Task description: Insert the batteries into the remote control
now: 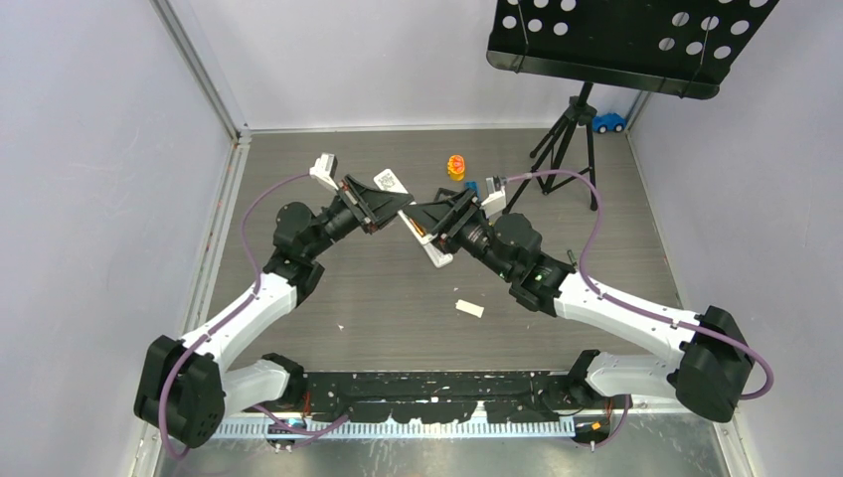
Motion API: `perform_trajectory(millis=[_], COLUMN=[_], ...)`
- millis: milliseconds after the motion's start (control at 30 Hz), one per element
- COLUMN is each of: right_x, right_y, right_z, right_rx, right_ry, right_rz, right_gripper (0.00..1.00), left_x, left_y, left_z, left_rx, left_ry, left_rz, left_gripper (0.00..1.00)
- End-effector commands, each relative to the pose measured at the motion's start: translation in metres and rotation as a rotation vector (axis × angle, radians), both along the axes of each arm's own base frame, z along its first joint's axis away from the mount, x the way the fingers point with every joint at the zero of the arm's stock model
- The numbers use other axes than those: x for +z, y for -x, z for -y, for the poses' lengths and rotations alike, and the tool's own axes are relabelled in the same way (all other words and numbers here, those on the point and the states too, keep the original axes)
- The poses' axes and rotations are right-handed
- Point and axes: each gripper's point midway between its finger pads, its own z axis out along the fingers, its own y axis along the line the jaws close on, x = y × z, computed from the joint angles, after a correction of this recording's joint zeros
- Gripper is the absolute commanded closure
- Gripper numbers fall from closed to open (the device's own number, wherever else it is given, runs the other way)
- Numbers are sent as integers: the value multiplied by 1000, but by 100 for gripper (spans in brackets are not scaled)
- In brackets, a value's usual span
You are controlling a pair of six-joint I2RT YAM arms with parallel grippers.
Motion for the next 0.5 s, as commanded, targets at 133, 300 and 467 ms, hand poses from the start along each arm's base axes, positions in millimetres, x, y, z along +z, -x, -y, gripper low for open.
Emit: perform_trajectory(millis=[133, 300, 467], right_x=[11, -22, -64], right_y=[-2, -19, -32], right_z=[24, 84, 182], right_rx=[-4, -148, -455], right_ry=[24, 233, 644], right_rz=[94, 48, -27], right_gripper=[27, 26, 27], left_x=[13, -14, -54], left_y=[8, 3, 3], left_z=[-1, -8, -20], left_rx=[8, 53, 95], left_ry=[-66, -175, -322], left_rz=[127, 132, 99], left_gripper=[100, 100, 100])
